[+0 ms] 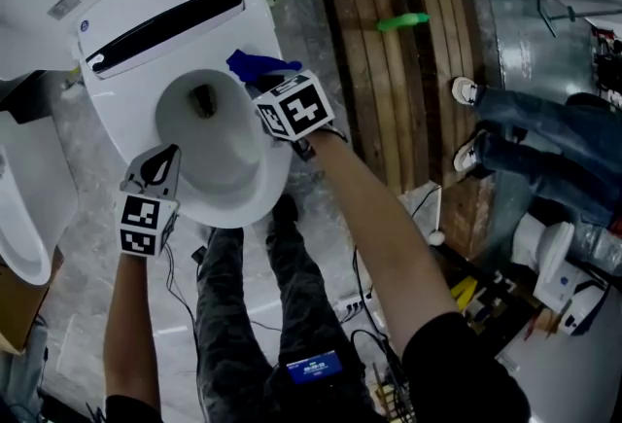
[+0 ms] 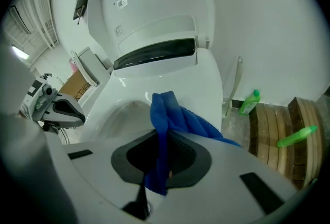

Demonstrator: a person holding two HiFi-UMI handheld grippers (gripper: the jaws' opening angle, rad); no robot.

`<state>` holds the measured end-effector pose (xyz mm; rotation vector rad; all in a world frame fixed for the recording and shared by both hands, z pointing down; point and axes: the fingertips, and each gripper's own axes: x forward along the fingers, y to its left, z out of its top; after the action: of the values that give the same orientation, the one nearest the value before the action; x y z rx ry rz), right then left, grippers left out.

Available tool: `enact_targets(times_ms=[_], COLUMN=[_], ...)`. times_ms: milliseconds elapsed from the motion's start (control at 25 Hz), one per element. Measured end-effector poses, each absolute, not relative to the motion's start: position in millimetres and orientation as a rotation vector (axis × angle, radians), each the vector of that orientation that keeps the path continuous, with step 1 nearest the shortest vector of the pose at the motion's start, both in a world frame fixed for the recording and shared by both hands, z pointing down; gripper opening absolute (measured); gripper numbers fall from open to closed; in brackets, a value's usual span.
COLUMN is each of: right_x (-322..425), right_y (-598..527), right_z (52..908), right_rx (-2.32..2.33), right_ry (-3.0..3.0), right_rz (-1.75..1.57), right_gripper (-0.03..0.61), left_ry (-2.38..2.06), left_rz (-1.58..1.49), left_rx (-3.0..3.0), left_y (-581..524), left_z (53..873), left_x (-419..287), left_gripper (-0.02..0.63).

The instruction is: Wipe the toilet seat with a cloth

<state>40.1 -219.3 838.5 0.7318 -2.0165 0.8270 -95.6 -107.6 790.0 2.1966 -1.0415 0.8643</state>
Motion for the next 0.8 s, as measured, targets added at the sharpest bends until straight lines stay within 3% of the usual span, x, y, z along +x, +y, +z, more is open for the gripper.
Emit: enact_targets(times_ms=[800], right_x=[-24], right_y=[-287], right_z=[837], right_rx=[0.695], right_ry=[-2.053], right_rz=[0.684], right_gripper=[0.044], left_ry=[-1.12], left_rz=[0.768], left_rx=[2.149], left_y=[-144], left_z=[787], left_x=[-159], left_gripper=[0.012])
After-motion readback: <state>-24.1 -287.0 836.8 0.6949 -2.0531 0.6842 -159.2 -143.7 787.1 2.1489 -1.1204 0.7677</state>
